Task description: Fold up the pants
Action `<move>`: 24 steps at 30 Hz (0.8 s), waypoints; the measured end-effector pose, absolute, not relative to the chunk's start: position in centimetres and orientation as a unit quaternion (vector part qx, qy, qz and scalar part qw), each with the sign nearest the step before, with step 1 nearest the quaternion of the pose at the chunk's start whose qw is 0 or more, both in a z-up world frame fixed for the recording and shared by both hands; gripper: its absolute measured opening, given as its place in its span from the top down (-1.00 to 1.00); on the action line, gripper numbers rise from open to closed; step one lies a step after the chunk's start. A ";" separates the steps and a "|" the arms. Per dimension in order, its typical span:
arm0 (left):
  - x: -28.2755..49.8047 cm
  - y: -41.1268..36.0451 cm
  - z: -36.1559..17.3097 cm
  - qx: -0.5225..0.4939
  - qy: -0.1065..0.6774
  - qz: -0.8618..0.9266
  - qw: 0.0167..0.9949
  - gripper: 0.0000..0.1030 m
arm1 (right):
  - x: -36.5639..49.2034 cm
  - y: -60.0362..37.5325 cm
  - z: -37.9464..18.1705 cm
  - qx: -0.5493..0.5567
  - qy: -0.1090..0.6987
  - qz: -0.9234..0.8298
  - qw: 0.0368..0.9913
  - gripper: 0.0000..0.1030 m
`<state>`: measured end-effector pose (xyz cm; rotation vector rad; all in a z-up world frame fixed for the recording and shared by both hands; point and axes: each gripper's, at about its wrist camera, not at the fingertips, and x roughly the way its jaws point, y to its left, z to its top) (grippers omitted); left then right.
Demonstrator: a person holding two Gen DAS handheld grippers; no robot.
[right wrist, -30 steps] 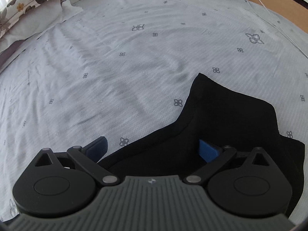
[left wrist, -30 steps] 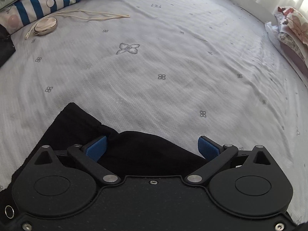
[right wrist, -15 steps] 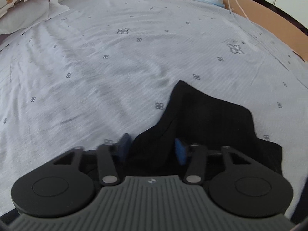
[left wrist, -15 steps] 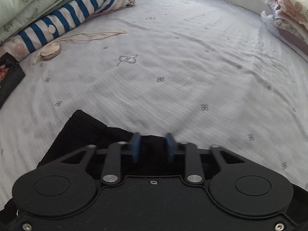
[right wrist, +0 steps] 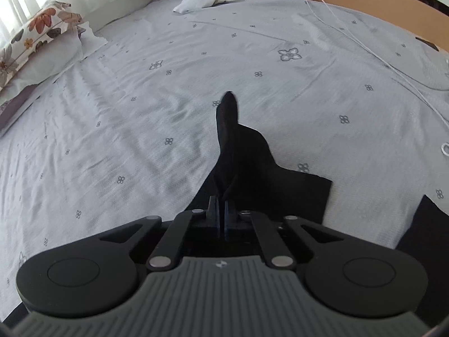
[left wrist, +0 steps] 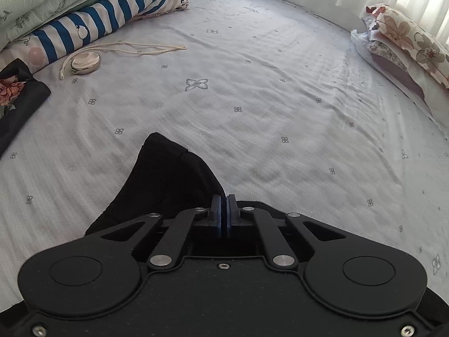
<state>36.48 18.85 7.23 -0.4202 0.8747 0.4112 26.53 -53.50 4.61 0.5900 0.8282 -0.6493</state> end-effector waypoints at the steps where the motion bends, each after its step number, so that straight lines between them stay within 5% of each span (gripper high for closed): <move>1: 35.5 19.0 7.6 -0.202 0.416 0.190 0.866 0.91 | 25.6 -53.6 4.7 0.282 0.388 -0.302 0.824 0.95; 6: 30.9 20.1 9.0 -0.210 0.413 0.160 0.872 0.95 | 20.6 -54.6 5.4 0.316 0.368 -0.280 0.828 0.94; 15: 28.7 20.2 8.6 -0.215 0.411 0.142 0.875 0.95 | 19.6 -51.6 5.0 0.381 0.363 -0.169 0.834 0.63; 16: 28.6 20.4 8.7 -0.218 0.410 0.141 0.874 0.95 | 19.8 -51.2 5.0 0.385 0.363 -0.156 0.834 0.56; 20: 28.2 21.9 8.8 -0.244 0.404 0.134 0.871 0.95 | 21.1 -49.0 4.6 0.424 0.359 -0.067 0.829 -0.29; 24: 27.9 23.3 8.8 -0.271 0.397 0.121 0.869 0.95 | 22.9 -44.5 3.9 0.443 0.367 0.022 0.818 -0.45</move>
